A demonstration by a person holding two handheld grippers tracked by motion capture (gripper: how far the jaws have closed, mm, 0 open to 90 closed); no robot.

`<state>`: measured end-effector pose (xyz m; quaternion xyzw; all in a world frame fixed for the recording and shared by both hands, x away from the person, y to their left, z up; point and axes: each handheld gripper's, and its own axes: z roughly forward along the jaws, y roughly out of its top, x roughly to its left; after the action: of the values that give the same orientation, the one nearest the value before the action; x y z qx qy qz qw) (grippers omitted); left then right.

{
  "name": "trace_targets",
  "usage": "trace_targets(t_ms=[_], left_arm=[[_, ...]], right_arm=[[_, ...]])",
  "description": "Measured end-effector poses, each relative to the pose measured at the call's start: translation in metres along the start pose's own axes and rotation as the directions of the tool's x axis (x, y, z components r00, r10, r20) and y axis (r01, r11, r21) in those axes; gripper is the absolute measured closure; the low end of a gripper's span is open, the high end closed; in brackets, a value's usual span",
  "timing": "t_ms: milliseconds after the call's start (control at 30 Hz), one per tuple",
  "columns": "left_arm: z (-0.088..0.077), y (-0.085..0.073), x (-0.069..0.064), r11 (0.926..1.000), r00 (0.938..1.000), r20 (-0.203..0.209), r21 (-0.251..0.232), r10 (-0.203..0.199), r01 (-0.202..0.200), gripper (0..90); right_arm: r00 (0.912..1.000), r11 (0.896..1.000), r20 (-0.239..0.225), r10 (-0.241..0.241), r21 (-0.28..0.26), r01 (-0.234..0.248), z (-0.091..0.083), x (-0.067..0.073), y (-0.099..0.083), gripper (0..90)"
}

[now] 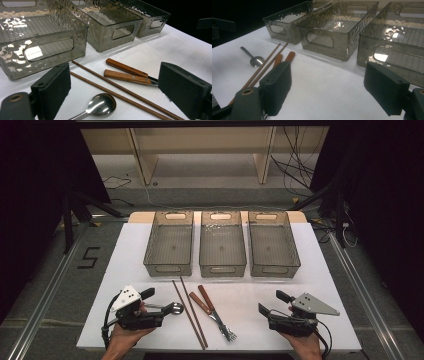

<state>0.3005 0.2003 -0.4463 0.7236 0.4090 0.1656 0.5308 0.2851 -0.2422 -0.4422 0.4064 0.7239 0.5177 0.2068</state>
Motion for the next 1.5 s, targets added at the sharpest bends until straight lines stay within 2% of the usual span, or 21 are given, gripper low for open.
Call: trace_targets(t_ms=[100, 367, 567, 767, 933, 1100, 1200, 1333, 1467, 1500], left_arm=[[0.000, 0.000, 0.000, 0.9999, 1.0000, 0.001, 0.011, 0.009, -0.009, 10.6], [0.001, 0.003, 0.001, 0.9996, 1.0000, -0.004, 0.027, -0.002, 0.002, 10.5], [0.004, 0.007, 0.000, 0.9971, 0.9997, -0.021, 0.075, -0.013, 0.014, 10.6], [0.007, 0.014, 0.000, 0.9905, 0.9999, -0.007, 0.137, -0.012, 0.013, 10.8], [0.010, 0.025, 0.002, 0.9788, 0.9993, 0.000, 0.202, 0.038, -0.037, 11.3], [0.014, 0.035, 0.005, 0.9576, 0.9959, 0.012, 0.274, 0.090, -0.090, 11.6], [0.015, 0.039, 0.006, 0.9488, 0.9931, 0.016, 0.294, 0.116, -0.116, 12.4], [0.017, 0.042, 0.005, 0.9308, 0.9886, 0.029, 0.334, 0.148, -0.149, 12.5], [0.021, 0.045, 0.001, 0.9178, 0.9851, 0.042, 0.358, 0.167, -0.171, 13.1], [0.023, 0.045, -0.001, 0.9127, 0.9841, 0.049, 0.368, 0.171, -0.177, 13.4]], right_arm=[[1.0000, 1.000, 0.000, 0.002, -0.001, -0.002, 0.000, 0.000, 0.000, 23.1], [1.0000, 1.000, 0.000, 0.002, 0.006, -0.002, 0.001, 0.000, 0.000, 23.2], [1.0000, 1.000, 0.000, 0.004, 0.015, -0.004, 0.002, -0.001, 0.000, 23.3], [1.0000, 1.000, -0.003, 0.003, 0.026, -0.003, 0.003, -0.001, -0.001, 23.4], [1.0000, 0.999, -0.009, 0.002, 0.033, -0.002, 0.004, 0.000, -0.001, 23.4], [0.9999, 0.999, -0.012, 0.004, 0.036, -0.003, 0.005, -0.001, -0.001, 23.5], [0.9999, 0.999, -0.012, 0.005, 0.038, -0.005, 0.005, -0.001, -0.001, 23.5], [0.9999, 0.999, -0.014, 0.005, 0.043, -0.004, 0.005, 0.000, -0.001, 23.5], [0.9998, 0.999, -0.017, 0.007, 0.049, -0.006, 0.006, 0.000, -0.002, 23.5], [0.9998, 0.999, -0.017, 0.007, 0.049, -0.007, 0.006, 0.000, -0.002, 23.6]])
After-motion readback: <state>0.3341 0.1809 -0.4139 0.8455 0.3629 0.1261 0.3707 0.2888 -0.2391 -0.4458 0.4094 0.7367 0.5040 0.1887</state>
